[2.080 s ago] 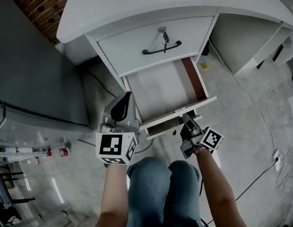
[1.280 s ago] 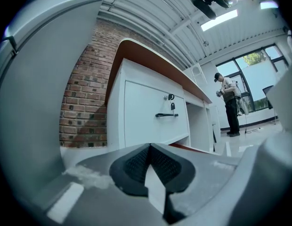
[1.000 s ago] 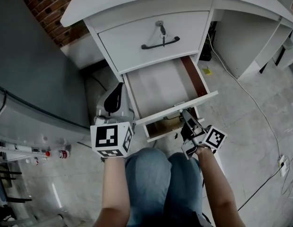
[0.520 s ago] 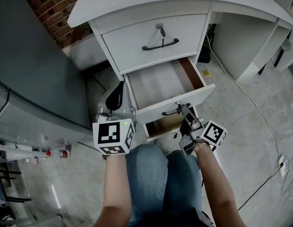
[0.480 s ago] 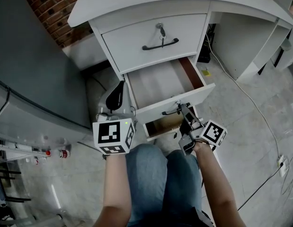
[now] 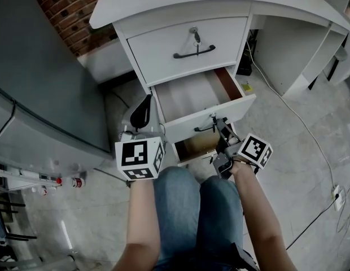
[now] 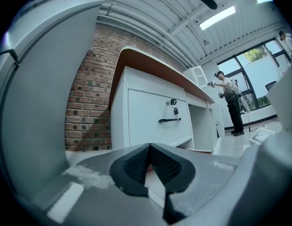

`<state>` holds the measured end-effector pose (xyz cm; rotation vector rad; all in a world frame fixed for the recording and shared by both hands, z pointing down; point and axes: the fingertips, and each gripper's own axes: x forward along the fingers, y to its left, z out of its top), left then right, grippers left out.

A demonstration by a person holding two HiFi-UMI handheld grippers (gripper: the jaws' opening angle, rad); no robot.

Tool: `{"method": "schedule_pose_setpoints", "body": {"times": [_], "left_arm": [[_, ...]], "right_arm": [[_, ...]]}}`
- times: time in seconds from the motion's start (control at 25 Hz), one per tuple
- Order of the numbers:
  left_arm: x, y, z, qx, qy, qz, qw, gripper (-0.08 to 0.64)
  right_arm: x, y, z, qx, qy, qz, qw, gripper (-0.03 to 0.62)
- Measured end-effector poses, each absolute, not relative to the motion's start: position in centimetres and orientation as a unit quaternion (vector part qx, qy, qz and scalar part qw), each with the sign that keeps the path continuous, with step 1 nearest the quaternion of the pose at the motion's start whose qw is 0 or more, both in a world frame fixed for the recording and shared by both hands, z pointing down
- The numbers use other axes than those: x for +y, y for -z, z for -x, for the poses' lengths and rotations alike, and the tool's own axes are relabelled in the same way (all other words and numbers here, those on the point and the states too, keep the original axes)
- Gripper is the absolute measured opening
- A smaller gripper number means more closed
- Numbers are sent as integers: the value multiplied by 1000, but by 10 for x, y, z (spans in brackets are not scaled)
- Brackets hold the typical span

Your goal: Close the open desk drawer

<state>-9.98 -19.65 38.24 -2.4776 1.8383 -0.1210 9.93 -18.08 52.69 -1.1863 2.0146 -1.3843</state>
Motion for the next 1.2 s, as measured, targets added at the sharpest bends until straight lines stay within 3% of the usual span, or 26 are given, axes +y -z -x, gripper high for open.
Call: {"method": "schedule_pose_setpoints", "body": {"times": [1.2], "left_arm": [[-211,-402,122,610,35,792,13,-2]], "right_arm": [[-245,-528,-81,712,479,460,228,69]]}}
